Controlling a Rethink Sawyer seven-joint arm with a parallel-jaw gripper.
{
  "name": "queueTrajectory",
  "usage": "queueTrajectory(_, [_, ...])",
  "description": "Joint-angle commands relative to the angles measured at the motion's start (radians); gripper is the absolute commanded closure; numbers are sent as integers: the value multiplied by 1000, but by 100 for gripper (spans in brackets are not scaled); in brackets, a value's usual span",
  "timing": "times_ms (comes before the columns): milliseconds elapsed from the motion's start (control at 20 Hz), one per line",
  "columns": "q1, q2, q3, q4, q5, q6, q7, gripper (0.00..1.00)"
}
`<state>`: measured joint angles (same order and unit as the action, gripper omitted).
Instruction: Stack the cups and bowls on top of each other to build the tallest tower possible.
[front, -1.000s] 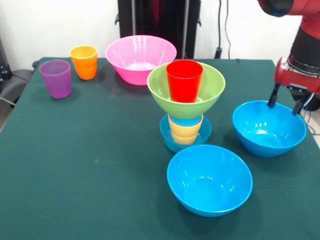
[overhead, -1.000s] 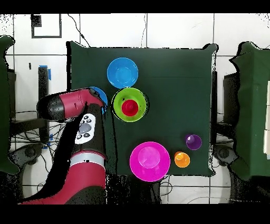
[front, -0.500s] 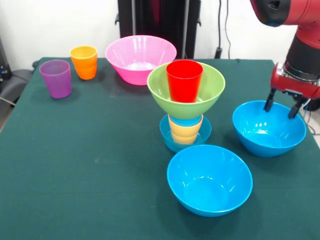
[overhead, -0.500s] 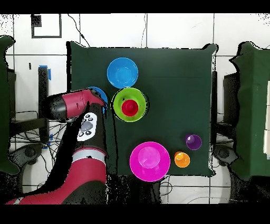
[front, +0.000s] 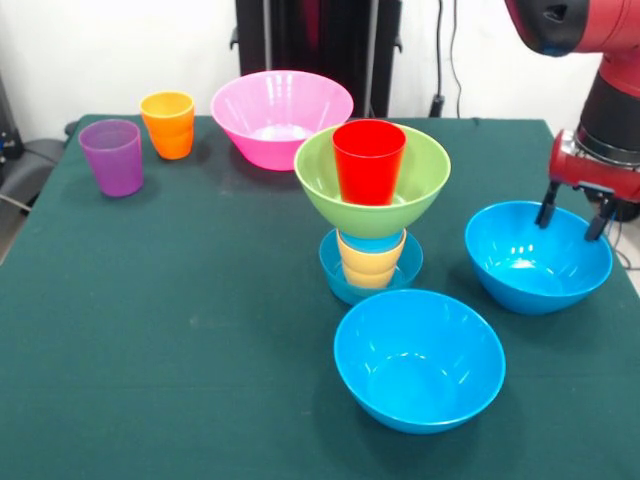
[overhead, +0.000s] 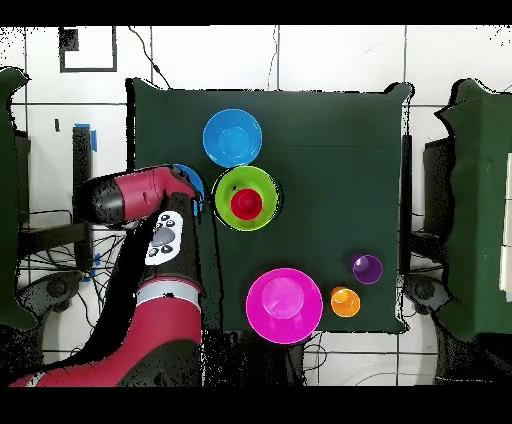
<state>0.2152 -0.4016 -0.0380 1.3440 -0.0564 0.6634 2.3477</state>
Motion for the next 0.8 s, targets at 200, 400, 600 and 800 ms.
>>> queueTrajectory(200, [8, 40, 104, -108, -10, 113, -38, 0])
queueTrajectory(400, [6, 57, 112, -126, -3, 107, -35, 0])
queueTrajectory(600, [1, 76, 127, -147, 3, 103, -42, 0])
queueTrajectory(800, [6, 100, 123, -173, 7, 106, -26, 0])
